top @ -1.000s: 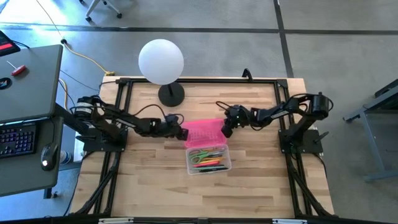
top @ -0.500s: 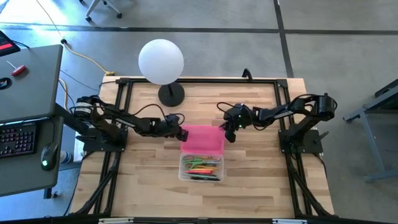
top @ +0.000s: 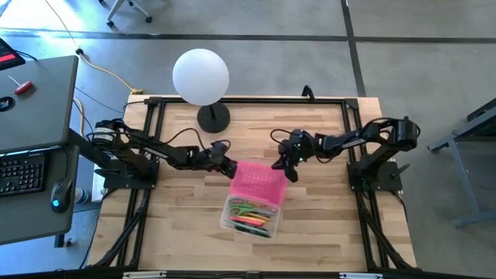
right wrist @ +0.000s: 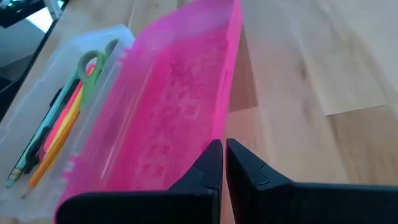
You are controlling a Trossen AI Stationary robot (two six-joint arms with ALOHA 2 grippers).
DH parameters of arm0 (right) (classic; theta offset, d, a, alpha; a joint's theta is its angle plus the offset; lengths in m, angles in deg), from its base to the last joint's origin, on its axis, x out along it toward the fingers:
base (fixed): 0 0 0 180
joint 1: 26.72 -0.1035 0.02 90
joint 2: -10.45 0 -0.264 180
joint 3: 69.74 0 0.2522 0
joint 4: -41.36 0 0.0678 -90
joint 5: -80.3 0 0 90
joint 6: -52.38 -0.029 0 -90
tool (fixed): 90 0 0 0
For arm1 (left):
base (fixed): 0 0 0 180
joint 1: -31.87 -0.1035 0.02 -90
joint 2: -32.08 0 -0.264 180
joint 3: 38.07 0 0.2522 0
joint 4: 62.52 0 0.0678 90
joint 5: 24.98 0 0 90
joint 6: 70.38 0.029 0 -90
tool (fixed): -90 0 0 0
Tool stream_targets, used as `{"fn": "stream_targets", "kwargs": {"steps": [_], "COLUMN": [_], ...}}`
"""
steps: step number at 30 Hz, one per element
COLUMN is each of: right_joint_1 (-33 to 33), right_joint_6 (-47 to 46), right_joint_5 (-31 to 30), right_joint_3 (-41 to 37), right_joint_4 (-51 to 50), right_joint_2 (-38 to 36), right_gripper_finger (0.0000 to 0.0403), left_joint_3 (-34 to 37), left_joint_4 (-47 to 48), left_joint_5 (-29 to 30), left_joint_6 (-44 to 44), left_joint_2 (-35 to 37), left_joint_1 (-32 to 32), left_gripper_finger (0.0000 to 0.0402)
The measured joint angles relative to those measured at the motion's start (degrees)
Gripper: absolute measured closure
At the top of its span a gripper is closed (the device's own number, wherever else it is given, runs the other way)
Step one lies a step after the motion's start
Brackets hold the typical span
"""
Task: Pick & place school supplies into a supply box
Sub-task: Close the pink supply box
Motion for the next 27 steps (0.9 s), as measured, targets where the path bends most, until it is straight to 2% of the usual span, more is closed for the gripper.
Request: {"fn": "stream_targets", "kwargs": {"steps": [3,6,9,12,16,19,23,27], "right_joint_1": [-0.2,0.0,0.1,-0.1,0.0,0.0,0.0,0.0], "right_joint_6": [0.0,-0.1,1.0,1.5,2.4,4.2,5.9,6.8], "right_joint_5": [-0.3,-4.4,-3.3,-0.2,-3.8,-3.8,3.5,12.6], "right_joint_3": [0.0,0.0,0.0,0.0,0.1,0.2,0.0,0.0], "right_joint_4": [-0.8,-2.7,-4.8,-6.6,-12.9,-16.2,-14.7,-9.6], "right_joint_2": [0.0,0.0,0.0,0.0,0.0,-0.1,0.0,0.0], "right_gripper_finger": [0.0403,0.0403,0.0403,0.0403,0.0403,0.0403,0.0403,0.0403], "left_joint_3": [0.0,0.0,0.0,0.0,0.0,0.0,0.0,0.0], "left_joint_4": [-0.8,-0.8,-1.0,-1.1,-1.1,-1.0,-1.1,-1.1], "left_joint_5": [-0.5,-0.6,-0.6,-0.6,-1.0,-1.0,-1.0,-1.0], "left_joint_6": [0.0,0.0,0.0,0.0,0.0,1.0,2.2,3.1], "left_joint_2": [0.0,0.0,0.0,0.0,1.4,2.9,4.9,6.9], "left_joint_1": [0.0,0.0,0.0,0.0,0.0,0.0,0.0,0.0], "left_gripper_finger": [0.0363,0.038,0.0391,0.0378,0.0357,0.0368,0.0391,0.0371]}}
